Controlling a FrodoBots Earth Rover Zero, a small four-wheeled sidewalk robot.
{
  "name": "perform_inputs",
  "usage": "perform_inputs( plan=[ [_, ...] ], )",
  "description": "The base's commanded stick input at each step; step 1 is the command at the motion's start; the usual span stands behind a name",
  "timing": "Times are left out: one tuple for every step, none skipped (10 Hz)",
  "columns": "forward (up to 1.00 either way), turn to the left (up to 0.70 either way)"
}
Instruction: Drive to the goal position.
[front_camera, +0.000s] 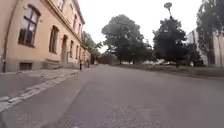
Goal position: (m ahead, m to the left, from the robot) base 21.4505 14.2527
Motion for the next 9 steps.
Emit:
perform_inputs(
  plan=[
    [0.70, -0.35],
    [0.70, -0.26],
    [0.70, 0.00],
    [0.70, 0.00],
    [0.70, 0.00],
    [0.70, 0.00],
    [0.70, 0.00],
    [0.70, 0.00],
    [0.70, 0.00]
  ],
)
